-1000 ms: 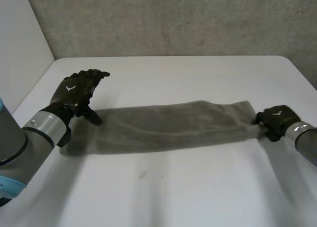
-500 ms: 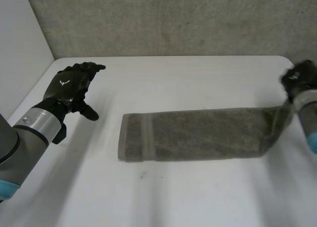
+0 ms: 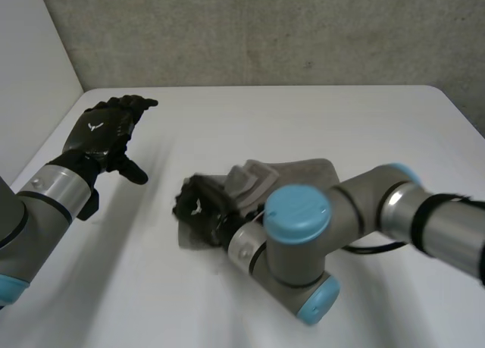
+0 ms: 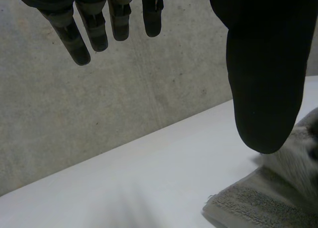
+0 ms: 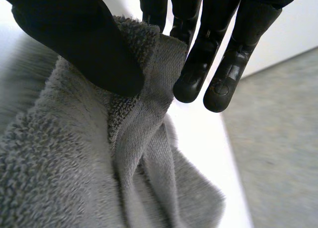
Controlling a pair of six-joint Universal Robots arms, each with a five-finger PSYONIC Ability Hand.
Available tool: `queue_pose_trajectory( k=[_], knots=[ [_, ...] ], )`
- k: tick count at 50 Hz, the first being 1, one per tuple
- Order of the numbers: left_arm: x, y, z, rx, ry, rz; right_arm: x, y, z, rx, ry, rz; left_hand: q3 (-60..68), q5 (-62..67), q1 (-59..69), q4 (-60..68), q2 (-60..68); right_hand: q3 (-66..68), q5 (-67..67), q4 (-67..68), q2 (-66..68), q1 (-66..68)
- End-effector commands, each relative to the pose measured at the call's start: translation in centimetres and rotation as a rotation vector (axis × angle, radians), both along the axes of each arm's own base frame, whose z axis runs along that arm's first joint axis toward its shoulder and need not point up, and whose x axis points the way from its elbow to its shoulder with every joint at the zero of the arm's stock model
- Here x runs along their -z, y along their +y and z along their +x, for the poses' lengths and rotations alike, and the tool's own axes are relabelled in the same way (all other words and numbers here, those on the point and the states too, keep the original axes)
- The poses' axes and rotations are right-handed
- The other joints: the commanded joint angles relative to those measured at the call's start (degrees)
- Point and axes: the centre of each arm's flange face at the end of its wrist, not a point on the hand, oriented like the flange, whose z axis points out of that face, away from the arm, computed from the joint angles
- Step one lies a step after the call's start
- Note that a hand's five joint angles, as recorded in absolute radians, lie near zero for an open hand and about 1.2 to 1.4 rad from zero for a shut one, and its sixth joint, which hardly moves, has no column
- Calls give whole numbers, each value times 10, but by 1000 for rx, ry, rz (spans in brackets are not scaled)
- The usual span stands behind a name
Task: Fold the towel.
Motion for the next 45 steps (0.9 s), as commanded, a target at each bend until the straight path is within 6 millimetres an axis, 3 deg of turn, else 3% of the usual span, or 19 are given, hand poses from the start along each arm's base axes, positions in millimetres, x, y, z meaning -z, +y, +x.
queue_pose_trajectory(
  k=[1,2,3,4,5,6,8,9,11,15,16,17,19,22,27,30,34,41,45],
  knots=[
    [1,0,0,1,-2,3,12,8,-1,-11,21,63,12,0,11,13,13,8,23,7,9,146],
    [1,-1,-1,2,-3,2,3,5,-2,4,0,67,12,0,11,13,13,-255,-240,-257,-254,-118],
    [1,-1,-1,2,-3,2,3,5,-2,4,0,67,12,0,11,13,13,-258,-242,-259,-257,-120],
    [1,-1,-2,7,-5,1,-14,4,-2,15,-42,79,12,0,11,13,13,-444,-429,-446,-444,-307],
    [1,-1,-3,9,-5,-3,-35,1,-4,33,-101,107,15,4,14,16,17,-533,-517,-534,-532,-395],
    [1,-1,-3,9,-5,-3,-35,1,-4,34,-102,108,15,4,14,16,17,-534,-518,-535,-533,-396],
    [-2,-2,-5,15,-5,-14,-70,-25,-24,120,-231,210,22,10,21,23,23,-582,-566,-583,-581,-444],
    [-2,-2,-5,15,-4,-14,-70,-26,-24,120,-232,210,22,10,21,23,23,-582,-566,-583,-581,-444],
    [-10,-6,-7,13,3,-36,-96,-47,-45,192,-353,316,32,20,31,33,33,-582,-566,-583,-581,-444],
    [-13,-9,-15,30,7,-44,-109,-58,-64,254,-423,422,37,25,36,38,39,-582,-566,-583,-581,-444],
    [-13,-10,-21,42,9,-42,-110,-65,-76,299,-430,473,45,34,45,46,47,-582,-566,-583,-581,-444],
    [-13,-10,-21,42,9,-42,-110,-65,-76,300,-430,474,45,34,45,46,47,-582,-566,-583,-581,-444],
    [-10,-5,-38,64,1,-19,-102,-83,-106,416,-408,562,59,47,58,60,60,-582,-566,-583,-581,-444],
    [-7,-1,-48,72,-6,-4,-96,-89,-120,471,-384,599,64,52,63,65,66,-582,-566,-583,-581,-444],
    [15,17,-90,135,-53,83,-70,-94,-153,596,-305,704,62,51,61,63,64,-582,-566,-583,-581,-444],
    [24,25,-101,164,-74,114,-66,-96,-159,616,-298,712,62,51,61,63,64,-582,-566,-583,-581,-444],
    [45,47,-130,251,-134,160,-52,-95,-171,644,-247,708,62,51,61,63,64,-582,-566,-583,-581,-444],
    [70,39,-143,203,-217,151,-36,-87,-175,636,-200,643,62,51,61,63,64,-582,-566,-583,-581,-444],
    [86,26,-145,141,-302,115,-25,-81,-176,618,-169,582,60,49,60,61,62,-472,-457,-473,-471,-334]
  ],
)
